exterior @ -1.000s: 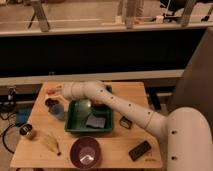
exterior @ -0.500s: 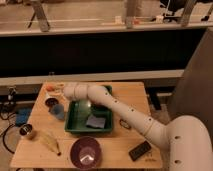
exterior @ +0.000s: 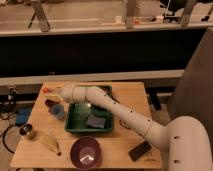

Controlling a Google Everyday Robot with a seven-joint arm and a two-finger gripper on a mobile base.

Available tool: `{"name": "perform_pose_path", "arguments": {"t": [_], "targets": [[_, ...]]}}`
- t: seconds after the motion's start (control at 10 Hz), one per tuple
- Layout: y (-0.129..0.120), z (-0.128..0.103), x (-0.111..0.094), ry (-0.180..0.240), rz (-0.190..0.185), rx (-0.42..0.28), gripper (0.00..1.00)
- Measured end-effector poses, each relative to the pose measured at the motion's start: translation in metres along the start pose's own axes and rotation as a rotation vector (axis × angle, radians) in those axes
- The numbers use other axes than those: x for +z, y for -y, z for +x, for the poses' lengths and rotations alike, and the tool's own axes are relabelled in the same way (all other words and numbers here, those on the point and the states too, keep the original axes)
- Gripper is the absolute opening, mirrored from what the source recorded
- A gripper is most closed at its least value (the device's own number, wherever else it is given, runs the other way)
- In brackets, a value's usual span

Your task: Place pepper in plastic cup

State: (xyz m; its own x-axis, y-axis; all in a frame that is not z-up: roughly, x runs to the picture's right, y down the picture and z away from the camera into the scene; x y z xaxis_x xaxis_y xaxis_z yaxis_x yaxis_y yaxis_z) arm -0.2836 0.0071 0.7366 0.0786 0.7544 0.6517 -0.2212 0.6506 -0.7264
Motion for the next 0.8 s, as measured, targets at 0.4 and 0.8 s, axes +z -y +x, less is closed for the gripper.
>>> {"name": "perform_pose_path", "arguments": {"t": [0.4, 0.8], "targets": [[-0.015, 0.008, 0.010, 0.040, -0.009, 0.061, 0.00], [-0.030, 0.037, 0.016, 0.046, -0.002, 0.105, 0.00]]}}
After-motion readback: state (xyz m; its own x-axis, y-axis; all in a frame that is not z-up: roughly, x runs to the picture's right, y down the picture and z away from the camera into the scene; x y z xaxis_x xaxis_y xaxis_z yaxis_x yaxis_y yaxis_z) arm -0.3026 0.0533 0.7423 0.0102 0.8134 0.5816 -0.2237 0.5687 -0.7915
